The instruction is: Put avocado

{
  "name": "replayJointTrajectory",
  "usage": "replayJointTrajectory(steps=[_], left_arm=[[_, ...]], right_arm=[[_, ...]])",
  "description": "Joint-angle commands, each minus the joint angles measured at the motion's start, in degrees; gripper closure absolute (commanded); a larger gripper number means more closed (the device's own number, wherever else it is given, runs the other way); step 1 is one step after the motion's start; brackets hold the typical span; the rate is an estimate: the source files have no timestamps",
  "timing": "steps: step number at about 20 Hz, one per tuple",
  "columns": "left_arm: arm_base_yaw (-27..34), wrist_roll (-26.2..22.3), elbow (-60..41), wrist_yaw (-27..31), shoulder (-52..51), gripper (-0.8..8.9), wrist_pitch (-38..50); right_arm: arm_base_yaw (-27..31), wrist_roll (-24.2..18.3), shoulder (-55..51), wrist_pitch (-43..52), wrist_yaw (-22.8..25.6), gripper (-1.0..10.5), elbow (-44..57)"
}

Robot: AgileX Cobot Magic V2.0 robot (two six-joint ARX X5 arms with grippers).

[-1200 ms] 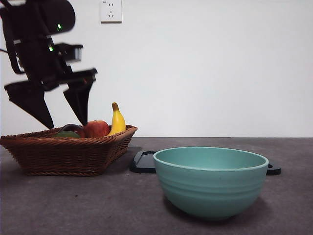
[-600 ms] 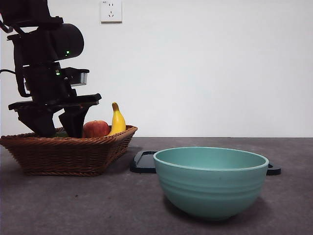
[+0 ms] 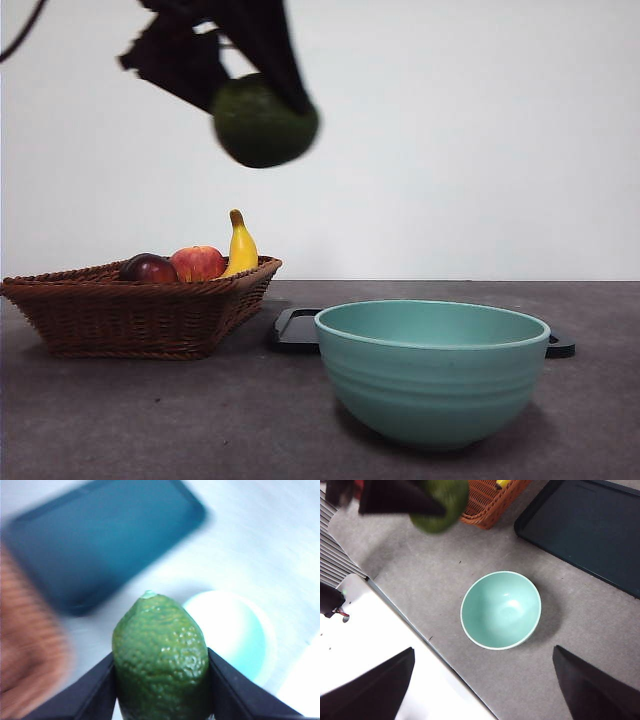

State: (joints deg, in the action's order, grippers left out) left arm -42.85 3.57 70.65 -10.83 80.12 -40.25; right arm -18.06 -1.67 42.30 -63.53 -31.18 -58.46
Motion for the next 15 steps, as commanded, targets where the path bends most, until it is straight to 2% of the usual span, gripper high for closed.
replayJointTrajectory(steps=[1, 8, 15], left_arm=[[-3.89, -0.52, 1.07, -0.2, 3.72, 6.64, 2.64], [-11.34, -0.57, 1.07, -0.13, 14.08, 6.64, 8.68], [-13.11, -1.92, 1.07, 2.01, 23.39, 6.64, 12.52]], right_arm=[[-0.35, -0.07, 0.31, 0.66, 0.15, 5.0, -1.18], [-0.35, -0.07, 0.28, 0.63, 0.13, 5.0, -1.18], [-0.35, -0.04, 0.28, 0.44, 0.13, 5.0, -1.18]])
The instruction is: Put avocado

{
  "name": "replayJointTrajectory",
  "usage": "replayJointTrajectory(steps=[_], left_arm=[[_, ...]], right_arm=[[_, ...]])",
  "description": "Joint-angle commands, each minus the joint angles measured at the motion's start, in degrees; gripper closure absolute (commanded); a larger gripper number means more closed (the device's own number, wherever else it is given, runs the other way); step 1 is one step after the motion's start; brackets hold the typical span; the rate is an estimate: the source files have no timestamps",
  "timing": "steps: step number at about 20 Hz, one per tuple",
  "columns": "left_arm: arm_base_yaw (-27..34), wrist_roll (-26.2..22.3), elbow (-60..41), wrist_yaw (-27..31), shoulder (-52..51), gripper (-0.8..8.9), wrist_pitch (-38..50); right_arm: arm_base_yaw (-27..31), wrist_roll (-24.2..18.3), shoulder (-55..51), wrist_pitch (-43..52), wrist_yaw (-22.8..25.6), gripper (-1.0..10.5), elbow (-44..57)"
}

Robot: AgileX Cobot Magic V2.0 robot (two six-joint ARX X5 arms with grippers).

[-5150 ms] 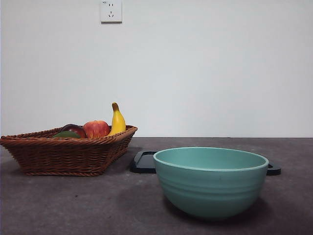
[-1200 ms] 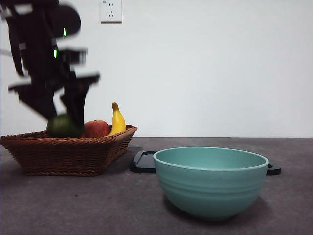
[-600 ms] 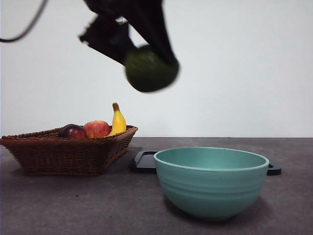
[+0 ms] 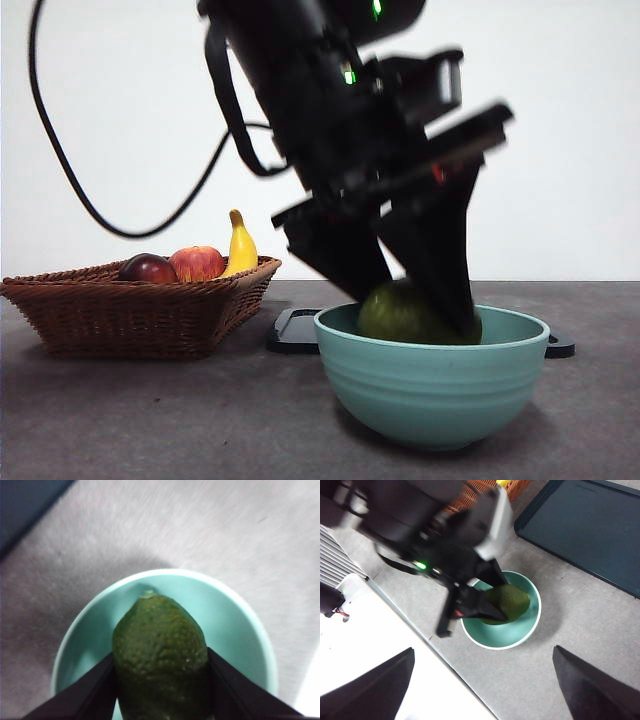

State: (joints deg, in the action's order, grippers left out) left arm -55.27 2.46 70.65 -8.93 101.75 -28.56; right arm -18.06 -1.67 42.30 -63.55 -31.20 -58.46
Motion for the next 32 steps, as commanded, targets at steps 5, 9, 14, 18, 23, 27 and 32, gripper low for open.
replayJointTrajectory(steps=[5, 9, 14, 18, 23, 27, 32], left_arm=[[-0.74, -0.94, 1.07, 0.11, 4.28, 6.56, 1.22], [-0.94, -0.81, 1.07, 0.11, 4.35, 4.62, 1.18], [-1.46, -0.24, 1.11, 0.07, 3.32, 4.68, 1.4], [-1.46, -0.07, 2.49, 0.09, -0.81, 4.71, 1.03], [-0.22, -0.04, 4.11, 0.11, -8.63, 4.71, -0.33], [4.0, 0.0, 4.11, 0.13, -17.55, 4.71, -2.51], [14.95, 0.59, 4.07, 0.11, -28.37, 4.71, -7.76]], right_arm=[[-0.35, -0.04, 0.28, 0.46, 0.15, 5.0, -1.18], [-0.35, -0.04, 0.28, 0.46, 0.15, 5.0, -1.18], [-0.35, -0.07, 0.28, 0.46, 0.17, 5.0, -1.18], [-0.35, -0.07, 0.28, 0.46, 0.15, 5.0, -1.18], [-0.35, -0.07, 0.28, 0.44, 0.17, 5.0, -1.18], [-0.35, -0.07, 0.28, 0.46, 0.17, 5.0, -1.18], [-0.35, -0.07, 0.28, 0.48, 0.17, 5.0, -1.18]])
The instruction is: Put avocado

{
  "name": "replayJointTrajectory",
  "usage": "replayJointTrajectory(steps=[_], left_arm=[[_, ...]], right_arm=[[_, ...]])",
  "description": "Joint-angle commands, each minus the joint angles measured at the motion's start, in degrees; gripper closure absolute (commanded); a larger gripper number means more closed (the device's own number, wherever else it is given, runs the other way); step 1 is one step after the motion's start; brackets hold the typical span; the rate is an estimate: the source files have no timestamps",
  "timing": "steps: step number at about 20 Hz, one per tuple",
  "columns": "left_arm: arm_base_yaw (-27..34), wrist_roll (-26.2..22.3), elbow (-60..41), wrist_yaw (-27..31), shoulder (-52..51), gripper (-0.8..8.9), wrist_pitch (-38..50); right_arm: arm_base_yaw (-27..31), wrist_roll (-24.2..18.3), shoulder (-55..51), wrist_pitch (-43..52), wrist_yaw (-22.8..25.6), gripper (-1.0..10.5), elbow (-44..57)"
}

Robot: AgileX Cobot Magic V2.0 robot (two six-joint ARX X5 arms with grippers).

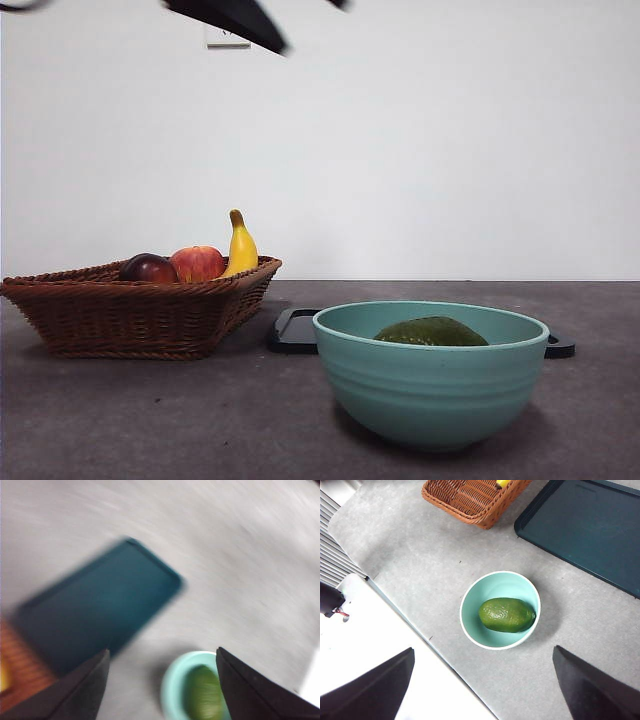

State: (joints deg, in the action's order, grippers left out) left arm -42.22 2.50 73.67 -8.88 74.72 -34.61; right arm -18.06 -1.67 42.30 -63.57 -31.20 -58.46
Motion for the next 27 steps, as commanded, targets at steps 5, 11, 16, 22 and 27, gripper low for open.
replayJointTrajectory(steps=[5, 11, 16, 22, 27], left_arm=[[9.92, -0.39, -3.5, -1.05, -10.49, 4.71, -8.74], [11.32, -2.05, -15.69, -12.26, -22.4, 4.72, -14.21], [11.28, -3.76, -18.03, -16.52, -25.51, 4.72, -19.37], [11.3, -4.5, -18.01, -16.52, -25.73, 4.72, -19.39], [11.28, -4.66, -18.01, -16.52, -25.73, 4.72, -19.39]], right_arm=[[-0.35, -0.09, 0.33, 0.52, 0.2, 5.0, -1.18], [-0.35, -0.11, 1.25, 0.76, 0.26, 5.0, -1.18], [-0.35, -0.11, 4.96, 0.74, 1.22, 5.0, -1.18], [-1.49, -0.07, 12.59, 1.11, 3.17, 5.2, -1.18], [-5.62, -0.07, 23.19, 6.25, 7.74, 5.4, -1.18]])
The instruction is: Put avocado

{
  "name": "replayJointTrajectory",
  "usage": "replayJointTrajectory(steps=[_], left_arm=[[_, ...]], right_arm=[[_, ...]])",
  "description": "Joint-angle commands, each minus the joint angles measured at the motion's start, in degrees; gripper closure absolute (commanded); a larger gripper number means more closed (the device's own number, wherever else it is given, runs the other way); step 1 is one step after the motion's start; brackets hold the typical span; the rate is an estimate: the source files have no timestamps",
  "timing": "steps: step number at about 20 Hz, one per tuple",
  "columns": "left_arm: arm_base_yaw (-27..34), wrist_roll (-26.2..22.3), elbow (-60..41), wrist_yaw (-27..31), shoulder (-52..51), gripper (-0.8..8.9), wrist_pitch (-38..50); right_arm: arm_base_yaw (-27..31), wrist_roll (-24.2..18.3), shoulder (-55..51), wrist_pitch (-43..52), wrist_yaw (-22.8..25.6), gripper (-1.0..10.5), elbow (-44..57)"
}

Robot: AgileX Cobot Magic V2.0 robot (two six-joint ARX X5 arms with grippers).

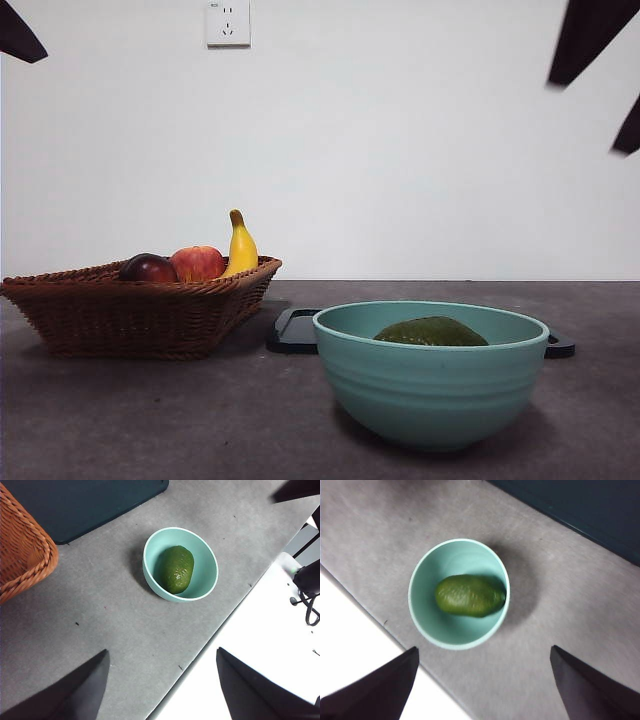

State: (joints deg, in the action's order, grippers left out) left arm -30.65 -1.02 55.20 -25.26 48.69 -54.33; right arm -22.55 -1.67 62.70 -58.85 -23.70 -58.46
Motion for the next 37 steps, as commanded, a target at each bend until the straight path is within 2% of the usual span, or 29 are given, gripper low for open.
replayJointTrajectory(steps=[1, 4, 7, 11, 18, 25, 27, 28, 37], left_arm=[[-0.28, -1.14, 0.46, -0.15, 0.31, 4.72, 0.31], [-0.28, -1.14, 0.44, -0.15, 0.31, 4.72, 0.22], [-0.28, -1.14, 0.46, -0.15, 0.31, 4.72, 0.2], [-0.26, -1.16, 0.44, -0.15, 0.31, 4.72, 0.11], [-0.26, -1.27, 0.44, -0.13, 0.31, 4.72, 0.11], [-0.26, -1.33, 0.44, -0.13, 0.31, 4.72, 0.13], [-0.26, -1.33, 0.44, -0.13, 0.31, 4.72, 0.13], [-0.26, -1.33, 0.46, -0.13, 0.31, 4.72, 0.13], [-0.26, -1.36, 0.46, -0.13, 0.31, 4.72, 0.13]], right_arm=[[-2.16, -0.07, 5.42, 3.3, 0.24, 5.7, -1.18], [-4.35, -0.07, 11.69, 7.54, 0.79, 6.0, -1.18], [-6.6, -0.15, 17.25, 9.92, 5.03, 6.0, -1.18], [-8.11, -0.48, 21.94, 11.87, 7.69, 6.2, -1.18], [-9.16, -0.5, 25.73, 16.22, 7.74, 7.6, -1.16], [-9.64, -0.52, 27.67, 16.96, 7.72, 8.1, -1.11], [-9.68, -0.52, 27.67, 17.07, 7.72, 9.2, -1.11], [-9.68, -0.52, 27.67, 17.07, 7.69, 9.4, -1.11], [-9.68, -0.15, 25.73, 18.49, 7.67, 9.4, -1.44]])
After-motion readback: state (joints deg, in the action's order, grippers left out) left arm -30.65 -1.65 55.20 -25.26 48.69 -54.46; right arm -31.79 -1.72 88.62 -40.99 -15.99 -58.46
